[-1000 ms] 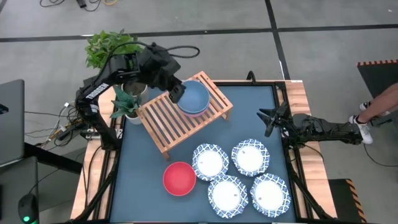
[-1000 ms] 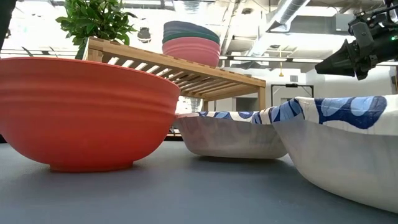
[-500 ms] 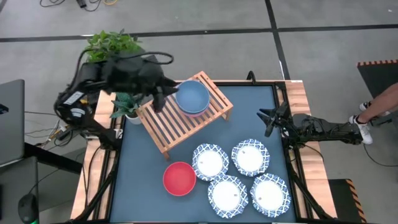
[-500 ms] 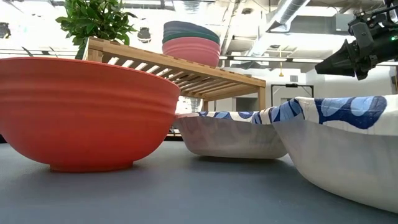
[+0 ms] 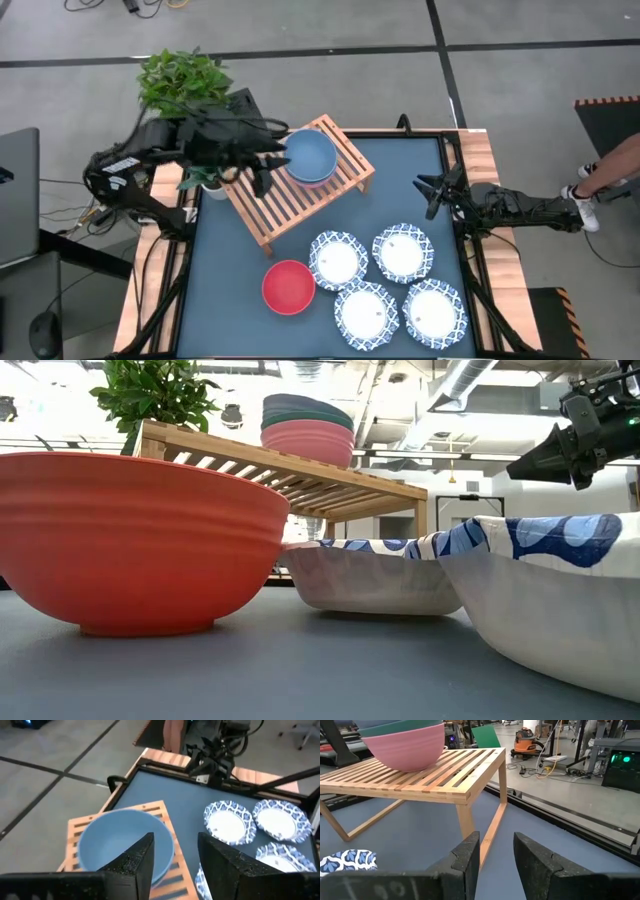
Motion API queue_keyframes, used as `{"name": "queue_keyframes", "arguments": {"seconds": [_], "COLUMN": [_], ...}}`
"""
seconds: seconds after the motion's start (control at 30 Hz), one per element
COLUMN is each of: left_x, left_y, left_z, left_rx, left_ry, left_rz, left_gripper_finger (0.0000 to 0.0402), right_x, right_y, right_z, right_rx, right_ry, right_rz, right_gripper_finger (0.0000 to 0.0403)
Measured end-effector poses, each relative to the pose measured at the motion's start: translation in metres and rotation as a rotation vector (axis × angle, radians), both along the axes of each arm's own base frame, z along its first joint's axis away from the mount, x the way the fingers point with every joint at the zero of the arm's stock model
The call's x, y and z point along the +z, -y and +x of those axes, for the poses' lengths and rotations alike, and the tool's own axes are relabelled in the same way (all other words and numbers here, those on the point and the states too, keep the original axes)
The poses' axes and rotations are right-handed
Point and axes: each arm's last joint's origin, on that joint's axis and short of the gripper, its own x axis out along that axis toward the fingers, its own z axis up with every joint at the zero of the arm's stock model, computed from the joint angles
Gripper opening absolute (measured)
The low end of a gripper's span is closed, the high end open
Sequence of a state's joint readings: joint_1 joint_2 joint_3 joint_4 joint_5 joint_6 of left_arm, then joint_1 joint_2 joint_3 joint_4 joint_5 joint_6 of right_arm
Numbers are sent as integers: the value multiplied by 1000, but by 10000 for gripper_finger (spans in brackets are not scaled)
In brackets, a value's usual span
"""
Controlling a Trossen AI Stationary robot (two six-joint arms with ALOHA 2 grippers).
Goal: Place and stack bowls onto a shelf
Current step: Stack the blue bowl on top of the green bowl on the shelf
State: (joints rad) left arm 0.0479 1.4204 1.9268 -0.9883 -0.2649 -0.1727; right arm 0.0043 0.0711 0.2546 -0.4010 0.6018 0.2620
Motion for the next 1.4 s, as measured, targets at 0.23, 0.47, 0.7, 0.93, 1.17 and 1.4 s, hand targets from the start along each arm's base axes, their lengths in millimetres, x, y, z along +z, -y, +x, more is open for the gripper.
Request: {"name": "queue_keyframes", "arguments": {"seconds": [0.23,0.47,0.7,0.93,1.17,1.4], "left_x": [-44,-70,-97,-111,-131,-157], "left_y": [-9,-14,-43,-64,-83,-98], "left_z": [-2,-9,-10,-10,-11,-17], "left_rx": [-50,-168,-172,-210,-191,-146], "left_ry": [155,405,515,499,466,468], "left_rz": [-72,29,39,15,15,-50], "left_gripper_finger": [137,137,137,137,137,137], "right_x": [0,0,0,0,0,0], "right_y": [0,0,0,0,0,0], "right_z": [0,0,0,0,0,0], "right_rx": [-1,-1,-2,-1,-4,-6], "right_ry": [-1,0,2,2,1,4], "right_rz": [-7,-6,-4,-5,-5,-2], "right_gripper_finger": [144,144,144,144,144,144]}}
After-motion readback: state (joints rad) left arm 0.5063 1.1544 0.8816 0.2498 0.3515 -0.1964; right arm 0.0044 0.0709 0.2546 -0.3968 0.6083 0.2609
